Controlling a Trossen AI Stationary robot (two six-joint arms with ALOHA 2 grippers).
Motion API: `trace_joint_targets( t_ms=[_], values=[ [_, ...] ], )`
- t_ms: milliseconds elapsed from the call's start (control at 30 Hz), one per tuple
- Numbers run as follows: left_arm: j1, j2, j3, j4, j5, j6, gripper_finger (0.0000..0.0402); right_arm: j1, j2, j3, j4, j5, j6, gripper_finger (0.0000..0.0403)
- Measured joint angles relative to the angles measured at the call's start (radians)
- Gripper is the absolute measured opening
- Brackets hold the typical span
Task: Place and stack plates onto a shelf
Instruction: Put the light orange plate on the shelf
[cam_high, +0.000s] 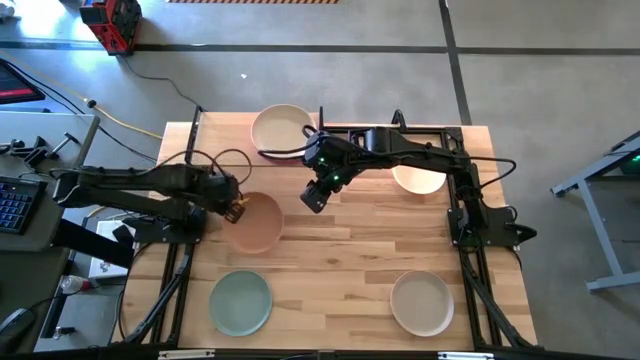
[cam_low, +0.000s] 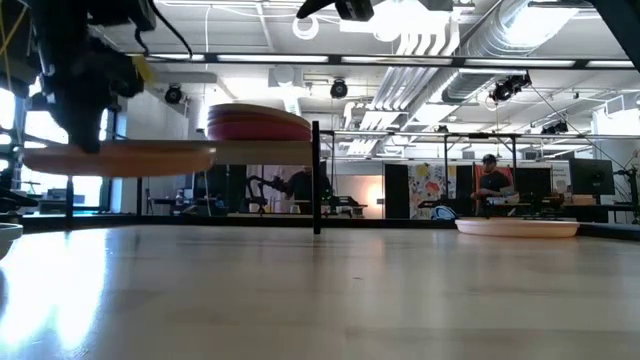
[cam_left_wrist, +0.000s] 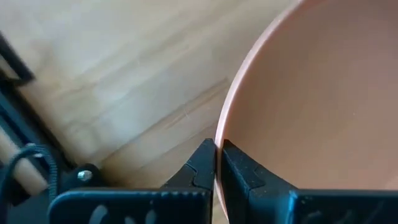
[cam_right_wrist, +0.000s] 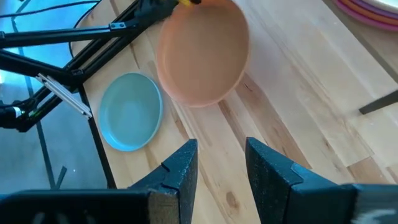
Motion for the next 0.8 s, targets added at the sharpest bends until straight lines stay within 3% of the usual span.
trace_joint_targets(
  t_ms=[233,467,800],
  values=[
    [0.002,-0.046,0.147,-0.102,-0.118,-0.01,0.0003,-0.001,0.0,0.0,0.0,0.0,-0.034,0.0114],
    [0.011,-0.051,0.306,-0.215,-0.34,-0.036,0.0003,-0.002,0.0,0.0,0.0,0.0,-0.095,0.0114],
    [0.167,-0.051,0.413,-0.261,-0.627,-0.021,0.0003,-0.027,0.0,0.0,-0.001,-0.004,-0.185,0.0114]
  ],
)
